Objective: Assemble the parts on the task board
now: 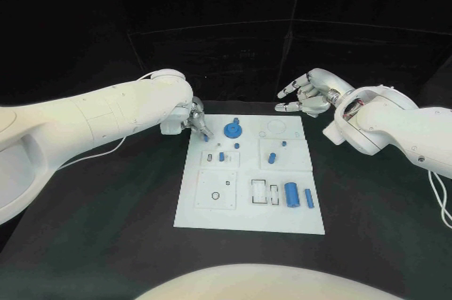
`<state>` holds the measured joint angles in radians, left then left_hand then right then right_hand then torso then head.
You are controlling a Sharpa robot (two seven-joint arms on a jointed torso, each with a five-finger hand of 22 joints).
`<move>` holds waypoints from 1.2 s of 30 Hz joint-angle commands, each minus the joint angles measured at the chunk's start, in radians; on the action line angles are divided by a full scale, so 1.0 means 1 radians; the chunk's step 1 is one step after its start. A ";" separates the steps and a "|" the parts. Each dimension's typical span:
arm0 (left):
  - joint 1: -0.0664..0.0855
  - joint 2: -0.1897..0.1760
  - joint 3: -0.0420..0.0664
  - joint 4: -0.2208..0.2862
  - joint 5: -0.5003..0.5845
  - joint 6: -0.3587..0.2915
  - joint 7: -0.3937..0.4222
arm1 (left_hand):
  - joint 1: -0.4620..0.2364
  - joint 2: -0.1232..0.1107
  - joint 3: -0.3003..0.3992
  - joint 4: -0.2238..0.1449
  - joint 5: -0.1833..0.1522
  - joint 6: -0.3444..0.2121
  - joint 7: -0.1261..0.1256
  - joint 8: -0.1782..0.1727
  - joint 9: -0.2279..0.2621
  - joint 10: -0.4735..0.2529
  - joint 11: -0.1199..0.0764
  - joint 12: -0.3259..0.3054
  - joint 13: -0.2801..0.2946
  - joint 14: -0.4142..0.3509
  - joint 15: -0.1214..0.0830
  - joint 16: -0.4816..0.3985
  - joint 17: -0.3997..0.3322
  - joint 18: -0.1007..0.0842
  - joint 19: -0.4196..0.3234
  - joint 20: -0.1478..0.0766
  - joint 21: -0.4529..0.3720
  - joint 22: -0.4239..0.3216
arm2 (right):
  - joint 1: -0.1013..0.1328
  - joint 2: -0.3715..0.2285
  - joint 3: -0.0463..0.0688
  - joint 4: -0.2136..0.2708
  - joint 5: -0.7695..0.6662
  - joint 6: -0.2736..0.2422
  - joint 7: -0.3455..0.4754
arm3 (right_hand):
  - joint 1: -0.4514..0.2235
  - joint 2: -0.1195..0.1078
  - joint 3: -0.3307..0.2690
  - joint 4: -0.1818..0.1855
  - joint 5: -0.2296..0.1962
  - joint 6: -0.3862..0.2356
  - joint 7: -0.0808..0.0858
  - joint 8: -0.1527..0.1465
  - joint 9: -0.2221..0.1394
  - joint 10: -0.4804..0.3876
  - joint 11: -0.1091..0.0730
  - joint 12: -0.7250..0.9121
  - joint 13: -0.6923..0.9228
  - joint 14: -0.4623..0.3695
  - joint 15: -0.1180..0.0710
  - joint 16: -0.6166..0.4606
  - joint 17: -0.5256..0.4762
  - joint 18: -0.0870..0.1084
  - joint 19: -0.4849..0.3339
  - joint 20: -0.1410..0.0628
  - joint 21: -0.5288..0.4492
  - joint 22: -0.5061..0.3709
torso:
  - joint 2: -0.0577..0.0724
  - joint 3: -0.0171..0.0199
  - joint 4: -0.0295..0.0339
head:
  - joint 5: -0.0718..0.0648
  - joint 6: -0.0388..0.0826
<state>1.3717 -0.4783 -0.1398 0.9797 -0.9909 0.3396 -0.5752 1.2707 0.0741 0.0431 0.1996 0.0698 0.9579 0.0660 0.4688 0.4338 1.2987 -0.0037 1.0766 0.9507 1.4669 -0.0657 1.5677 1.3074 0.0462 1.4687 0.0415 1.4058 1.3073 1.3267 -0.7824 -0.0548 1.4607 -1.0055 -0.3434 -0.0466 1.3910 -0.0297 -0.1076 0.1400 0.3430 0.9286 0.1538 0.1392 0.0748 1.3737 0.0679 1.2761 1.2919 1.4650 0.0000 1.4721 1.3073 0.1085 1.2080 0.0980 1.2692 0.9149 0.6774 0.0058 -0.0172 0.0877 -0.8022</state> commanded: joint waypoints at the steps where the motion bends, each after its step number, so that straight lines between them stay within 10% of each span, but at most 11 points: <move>1: 0.001 0.002 0.000 -0.002 0.008 0.005 0.013 | 0.025 0.009 0.019 -0.015 0.006 0.005 -0.003 -0.003 -0.004 0.000 -0.007 -0.001 -0.003 0.104 -0.003 0.003 0.263 0.004 0.011 0.001 -0.001 0.080 | 0.002 0.001 0.001 0.002 -0.001 0.002 0.007 | -0.003 0.009 -0.003 0.001 0.006 -0.005 -0.001 0.006 -0.001 -0.004 -0.002 -0.005 -0.001 0.061 -0.009 -0.006 0.060 0.018 -0.005 0.003 -0.005 -0.001 | 0.000 0.0001 -0.0003 | 0.000 0.000; 7: 0.001 -0.002 0.000 0.000 0.020 -0.013 0.025 | 0.140 0.023 0.174 -0.114 0.014 -0.011 -0.001 -0.014 -0.018 -0.013 -0.009 -0.019 -0.015 0.104 -0.007 0.003 0.263 0.004 0.011 -0.006 -0.003 0.080 | 0.002 0.000 0.001 0.002 -0.001 0.003 0.006 | -0.003 0.009 -0.003 0.001 0.006 -0.005 -0.001 0.007 -0.001 -0.004 -0.002 -0.005 -0.001 0.061 -0.009 -0.006 0.060 0.018 -0.005 0.003 -0.005 -0.001 | 0.000 0.0008 0.0004 | 0.001 0.000; 17: 0.001 -0.039 0.000 0.036 0.107 -0.083 0.060 | -0.053 -0.118 0.596 -0.189 0.033 -0.003 0.004 0.037 -0.010 0.010 -0.005 -0.017 -0.025 0.104 -0.002 0.003 0.263 0.005 0.011 0.001 -0.007 0.085 | 0.002 -0.003 0.001 0.002 -0.001 0.005 0.005 | -0.001 0.011 -0.004 0.003 0.014 -0.004 -0.001 0.008 -0.001 -0.004 -0.002 -0.004 -0.001 0.061 -0.009 -0.007 0.060 0.019 -0.005 0.003 -0.006 -0.002 | -0.002 0.0012 0.0021 | 0.003 0.001; 36: 0.001 -0.217 -0.015 0.322 0.189 -0.230 0.074 | -0.123 -0.150 0.690 -0.238 0.073 -0.003 -0.006 0.082 0.010 0.023 -0.013 -0.013 -0.027 0.104 -0.006 0.003 0.263 0.004 0.013 -0.004 -0.007 0.088 | 0.002 -0.006 0.001 -0.002 -0.001 0.009 0.001 | 0.001 0.012 -0.007 0.005 0.029 -0.004 -0.001 0.011 -0.001 -0.004 -0.003 -0.004 -0.001 0.061 -0.009 -0.008 0.059 0.019 -0.004 0.002 -0.007 -0.004 | -0.001 0.0010 0.0040 | 0.015 0.007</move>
<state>1.3734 -0.6909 -0.1534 1.2848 -0.8266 0.1736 -0.5162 1.1572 -0.0791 0.6085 0.0823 0.1376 0.9544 0.0657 0.5473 0.4429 1.3156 -0.0166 1.0612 0.9245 1.4669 -0.0657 1.5677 1.3074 0.0461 1.4687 0.0414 1.4020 1.3073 1.3267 -0.7882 -0.0548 1.4595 -1.0055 -0.3408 -0.0481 1.3910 -0.0297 -0.1103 0.1426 0.3695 0.9286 0.1538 0.1472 0.0748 1.3737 0.0679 1.2761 1.2924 1.4650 0.0000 1.4685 1.3079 0.1085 1.2081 0.0980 1.2655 0.9120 0.6757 0.0072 -0.0142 0.1010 -0.7955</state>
